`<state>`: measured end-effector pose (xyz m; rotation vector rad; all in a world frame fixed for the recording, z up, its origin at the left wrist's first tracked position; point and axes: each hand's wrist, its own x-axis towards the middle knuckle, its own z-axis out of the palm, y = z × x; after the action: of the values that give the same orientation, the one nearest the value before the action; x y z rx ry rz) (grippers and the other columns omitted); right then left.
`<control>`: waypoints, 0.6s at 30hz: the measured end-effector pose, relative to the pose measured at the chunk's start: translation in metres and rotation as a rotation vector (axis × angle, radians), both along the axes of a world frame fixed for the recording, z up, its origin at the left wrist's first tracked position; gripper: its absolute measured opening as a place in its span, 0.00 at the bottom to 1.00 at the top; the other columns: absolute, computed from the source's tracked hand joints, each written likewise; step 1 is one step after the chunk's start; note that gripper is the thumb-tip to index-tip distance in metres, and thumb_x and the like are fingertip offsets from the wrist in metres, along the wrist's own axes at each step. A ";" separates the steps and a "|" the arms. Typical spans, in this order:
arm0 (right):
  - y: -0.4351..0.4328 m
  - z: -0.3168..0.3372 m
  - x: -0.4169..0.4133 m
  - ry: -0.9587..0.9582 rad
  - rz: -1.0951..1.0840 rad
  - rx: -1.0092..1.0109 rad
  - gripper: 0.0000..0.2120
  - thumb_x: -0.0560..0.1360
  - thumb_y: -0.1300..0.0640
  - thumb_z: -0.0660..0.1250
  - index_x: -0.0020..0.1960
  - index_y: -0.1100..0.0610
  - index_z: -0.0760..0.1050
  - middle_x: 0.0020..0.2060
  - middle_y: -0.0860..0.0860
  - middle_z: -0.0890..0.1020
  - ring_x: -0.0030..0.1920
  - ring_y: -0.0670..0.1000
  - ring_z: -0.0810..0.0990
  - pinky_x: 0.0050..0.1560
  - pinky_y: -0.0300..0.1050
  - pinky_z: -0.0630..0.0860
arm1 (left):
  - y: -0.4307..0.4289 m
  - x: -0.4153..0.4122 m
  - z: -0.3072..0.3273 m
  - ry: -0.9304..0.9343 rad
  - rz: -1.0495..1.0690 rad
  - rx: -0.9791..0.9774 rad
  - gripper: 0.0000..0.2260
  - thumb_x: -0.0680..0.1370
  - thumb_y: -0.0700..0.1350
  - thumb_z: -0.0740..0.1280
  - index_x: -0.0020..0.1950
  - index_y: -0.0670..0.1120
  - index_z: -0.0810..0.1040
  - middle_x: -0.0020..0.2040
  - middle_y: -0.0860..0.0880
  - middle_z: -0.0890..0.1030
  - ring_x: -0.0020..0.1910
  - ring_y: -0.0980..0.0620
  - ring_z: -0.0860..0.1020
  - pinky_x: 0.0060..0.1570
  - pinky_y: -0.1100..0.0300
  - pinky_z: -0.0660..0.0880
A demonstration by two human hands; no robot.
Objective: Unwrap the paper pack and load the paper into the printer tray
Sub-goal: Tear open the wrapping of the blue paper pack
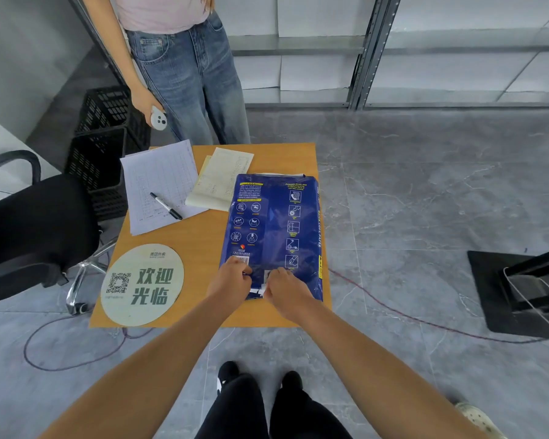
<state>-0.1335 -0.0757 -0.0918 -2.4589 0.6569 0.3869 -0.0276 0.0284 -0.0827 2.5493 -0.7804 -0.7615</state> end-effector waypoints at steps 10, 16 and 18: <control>-0.010 0.010 -0.003 -0.155 -0.060 0.039 0.06 0.77 0.53 0.65 0.47 0.55 0.75 0.46 0.51 0.77 0.46 0.53 0.79 0.44 0.50 0.78 | 0.000 -0.010 -0.005 0.030 0.061 -0.009 0.14 0.79 0.39 0.63 0.64 0.44 0.76 0.66 0.50 0.72 0.61 0.49 0.74 0.57 0.53 0.79; 0.013 0.001 -0.035 -0.021 0.008 0.289 0.02 0.75 0.58 0.66 0.44 0.55 0.74 0.41 0.51 0.78 0.41 0.49 0.76 0.47 0.45 0.76 | -0.007 -0.013 -0.003 0.026 0.071 -0.040 0.13 0.79 0.43 0.63 0.62 0.48 0.78 0.66 0.48 0.70 0.67 0.45 0.67 0.63 0.51 0.73; 0.020 -0.008 -0.054 -0.028 -0.009 0.261 0.03 0.77 0.59 0.65 0.49 0.57 0.76 0.42 0.50 0.79 0.42 0.48 0.77 0.45 0.41 0.74 | -0.009 -0.020 -0.001 0.016 0.094 -0.044 0.12 0.79 0.44 0.63 0.61 0.48 0.79 0.66 0.48 0.70 0.67 0.45 0.65 0.65 0.52 0.70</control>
<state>-0.1880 -0.0553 -0.1002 -2.2089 0.5668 0.4070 -0.0474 0.0190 -0.0837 2.5180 -0.6599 -0.7257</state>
